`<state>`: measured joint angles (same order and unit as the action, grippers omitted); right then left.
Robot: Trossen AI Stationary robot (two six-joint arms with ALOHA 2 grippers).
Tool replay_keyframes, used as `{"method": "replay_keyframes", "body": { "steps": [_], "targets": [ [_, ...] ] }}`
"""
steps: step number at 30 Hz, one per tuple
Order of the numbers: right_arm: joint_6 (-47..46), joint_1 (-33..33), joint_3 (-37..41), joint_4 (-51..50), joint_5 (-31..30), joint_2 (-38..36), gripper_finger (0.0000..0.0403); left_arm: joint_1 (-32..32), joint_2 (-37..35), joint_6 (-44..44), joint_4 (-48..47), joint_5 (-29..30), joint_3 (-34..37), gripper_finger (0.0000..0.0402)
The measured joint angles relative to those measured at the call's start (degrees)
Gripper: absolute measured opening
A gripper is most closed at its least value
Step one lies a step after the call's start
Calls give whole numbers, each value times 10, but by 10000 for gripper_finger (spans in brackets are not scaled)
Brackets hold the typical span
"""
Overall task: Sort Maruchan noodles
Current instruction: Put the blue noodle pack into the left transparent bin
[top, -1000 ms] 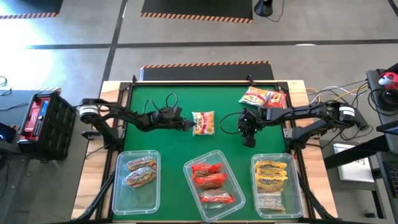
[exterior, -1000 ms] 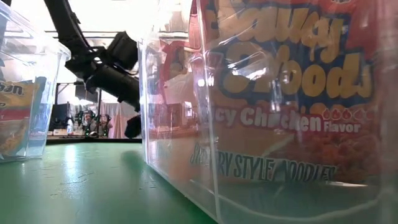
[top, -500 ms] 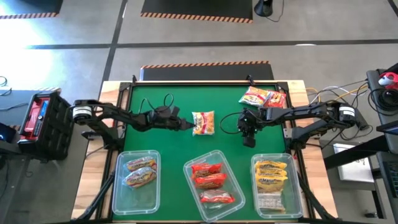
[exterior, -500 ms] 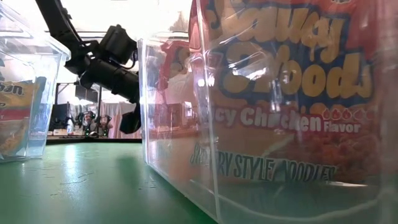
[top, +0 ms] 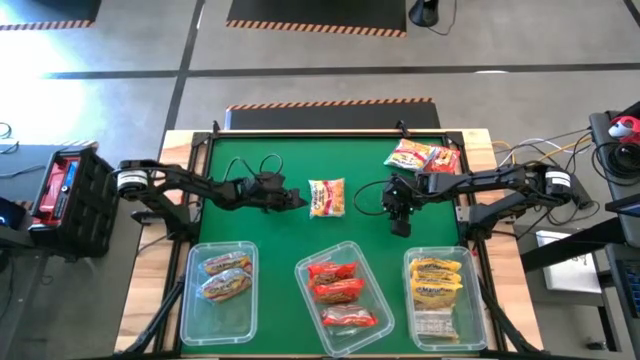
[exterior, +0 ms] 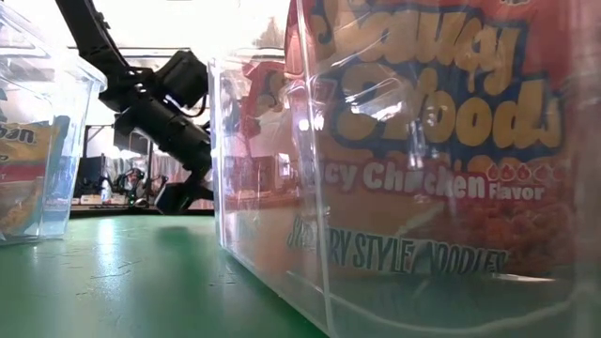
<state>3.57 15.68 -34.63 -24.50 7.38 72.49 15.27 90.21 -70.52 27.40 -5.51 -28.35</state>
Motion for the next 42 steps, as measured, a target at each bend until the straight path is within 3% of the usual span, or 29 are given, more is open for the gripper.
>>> {"method": "replay_keyframes", "body": {
  "steps": [6, 10, 18, 25, 31, 35, 42],
  "targets": [
    [142, 0, 2, 102, -98, 0, 109, 0, 4, 26, 0, 2, -19, 201],
    [219, 0, 2, 167, -110, 0, 109, -1, 14, 37, 0, 3, -36, 201],
    [165, 0, 1, 258, -110, 0, 109, -1, 19, 43, 0, 20, -47, 201],
    [103, 0, 1, 268, -109, 0, 109, -1, 19, 45, 0, 20, -46, 201],
    [273, 0, 2, 285, -96, 0, 109, -1, 19, 55, 0, 20, -46, 201],
    [157, -4, 2, 301, -63, 0, 109, -1, 19, 55, 0, 20, -46, 201],
    [-57, -4, 2, 337, -59, 3, 109, -1, 19, 51, 0, 20, -46, 201]
  ]
}}
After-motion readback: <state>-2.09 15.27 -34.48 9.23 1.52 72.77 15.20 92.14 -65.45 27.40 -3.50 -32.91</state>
